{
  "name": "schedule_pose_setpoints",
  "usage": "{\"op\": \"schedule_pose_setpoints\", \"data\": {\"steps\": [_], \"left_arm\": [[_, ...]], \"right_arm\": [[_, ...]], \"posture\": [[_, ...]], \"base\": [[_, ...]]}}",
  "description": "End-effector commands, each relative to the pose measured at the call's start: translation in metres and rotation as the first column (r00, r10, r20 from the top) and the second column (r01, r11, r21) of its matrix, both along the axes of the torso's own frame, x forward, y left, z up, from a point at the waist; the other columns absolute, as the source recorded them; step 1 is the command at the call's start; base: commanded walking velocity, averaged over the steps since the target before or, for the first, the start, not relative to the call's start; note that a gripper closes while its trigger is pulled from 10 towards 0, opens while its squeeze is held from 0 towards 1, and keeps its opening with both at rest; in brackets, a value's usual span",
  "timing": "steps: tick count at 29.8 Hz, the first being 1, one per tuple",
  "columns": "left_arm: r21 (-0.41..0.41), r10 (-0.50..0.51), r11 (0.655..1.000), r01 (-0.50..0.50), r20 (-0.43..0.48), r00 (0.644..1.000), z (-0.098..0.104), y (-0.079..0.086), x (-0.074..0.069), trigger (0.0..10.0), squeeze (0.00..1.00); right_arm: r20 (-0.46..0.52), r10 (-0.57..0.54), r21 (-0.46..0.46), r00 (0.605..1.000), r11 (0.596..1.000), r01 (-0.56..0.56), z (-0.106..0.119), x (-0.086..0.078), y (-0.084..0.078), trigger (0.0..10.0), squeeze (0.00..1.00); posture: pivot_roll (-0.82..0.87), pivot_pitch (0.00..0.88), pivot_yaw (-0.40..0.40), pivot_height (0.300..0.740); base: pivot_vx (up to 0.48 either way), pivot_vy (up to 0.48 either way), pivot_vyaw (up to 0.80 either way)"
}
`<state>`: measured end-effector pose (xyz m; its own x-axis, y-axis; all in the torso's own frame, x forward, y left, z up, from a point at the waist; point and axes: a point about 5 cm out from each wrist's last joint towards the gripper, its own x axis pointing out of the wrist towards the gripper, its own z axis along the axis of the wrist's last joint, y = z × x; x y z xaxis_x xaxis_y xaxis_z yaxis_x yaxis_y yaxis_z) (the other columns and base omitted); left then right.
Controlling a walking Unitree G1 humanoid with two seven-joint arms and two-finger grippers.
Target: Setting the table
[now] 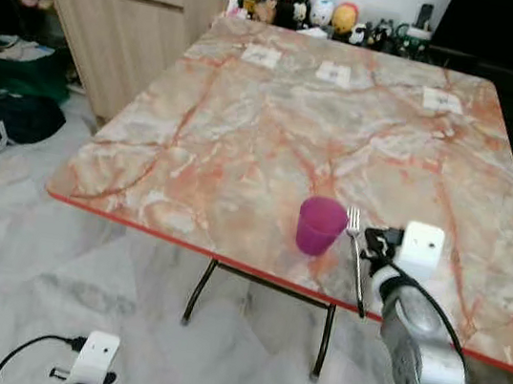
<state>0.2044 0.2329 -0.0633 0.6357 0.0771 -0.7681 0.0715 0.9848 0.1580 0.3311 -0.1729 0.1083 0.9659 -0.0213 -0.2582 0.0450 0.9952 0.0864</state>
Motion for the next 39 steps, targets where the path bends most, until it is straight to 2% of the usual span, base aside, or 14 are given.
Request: {"op": "schedule_pose_setpoints", "data": {"steps": [1,10,25,26,27,28,29,39], "left_arm": [[-0.009,0.01,1.0,-0.01,-0.028,1.0,-0.004,0.001,-0.006,10.0,0.0],[-0.008,0.007,1.0,-0.007,-0.031,1.0,-0.004,0.001,-0.007,10.0,0.0],[-0.007,0.009,1.0,-0.009,-0.033,0.999,-0.004,0.002,-0.008,10.0,0.0],[-0.007,0.008,1.0,-0.008,-0.033,0.999,-0.004,0.002,-0.008,10.0,0.0],[-0.007,0.008,1.0,-0.008,-0.033,0.999,-0.004,0.001,-0.008,10.0,0.0],[-0.007,0.008,1.0,-0.008,-0.033,0.999,-0.004,0.001,-0.008,10.0,0.0],[-0.008,0.008,1.0,-0.008,-0.033,0.999,-0.004,0.001,-0.008,10.0,0.0],[-0.011,0.005,1.0,-0.005,-0.038,0.999,-0.004,0.001,-0.008,10.0,0.0]], "right_arm": [[-0.06,-0.002,0.005,0.998,1.0,0.003,-0.01,-0.001,-0.003,10.0,0.0],[-0.115,-0.012,0.017,0.993,1.0,0.014,-0.022,0.0,-0.003,10.0,0.0],[-0.149,0.011,0.019,0.989,1.0,-0.008,-0.03,0.001,-0.003,10.0,0.0],[-0.155,0.016,0.019,0.988,1.0,-0.013,-0.032,0.001,-0.002,9.7,0.0],[-0.159,0.017,0.019,0.987,1.0,-0.014,-0.033,0.0,-0.002,4.2,0.0],[-0.162,0.018,0.019,0.987,1.0,-0.015,-0.033,0.0,-0.002,4.2,0.0],[-0.166,0.021,0.019,0.986,1.0,-0.019,-0.035,0.0,-0.001,0.0,0.0],[-0.177,0.034,0.016,0.984,0.999,-0.031,-0.039,-0.002,-0.001,0.0,0.0]], "posture": [[0.12,0.101,0.0,0.74],[0.12,0.108,0.005,0.74],[0.12,0.112,0.005,0.74],[0.12,0.112,0.005,0.74],[0.12,0.112,0.004,0.74],[0.12,0.112,0.004,0.74],[0.12,0.111,0.004,0.74],[0.12,0.112,0.004,0.74]], "base": [[0.0,0.0,0.0],[0.0,0.0,0.0],[0.0,0.0,0.0],[0.0,0.0,0.0],[0.0,0.0,0.0],[0.0,0.0,0.0],[0.0,0.0,0.0],[0.0,0.0,0.0]]}}
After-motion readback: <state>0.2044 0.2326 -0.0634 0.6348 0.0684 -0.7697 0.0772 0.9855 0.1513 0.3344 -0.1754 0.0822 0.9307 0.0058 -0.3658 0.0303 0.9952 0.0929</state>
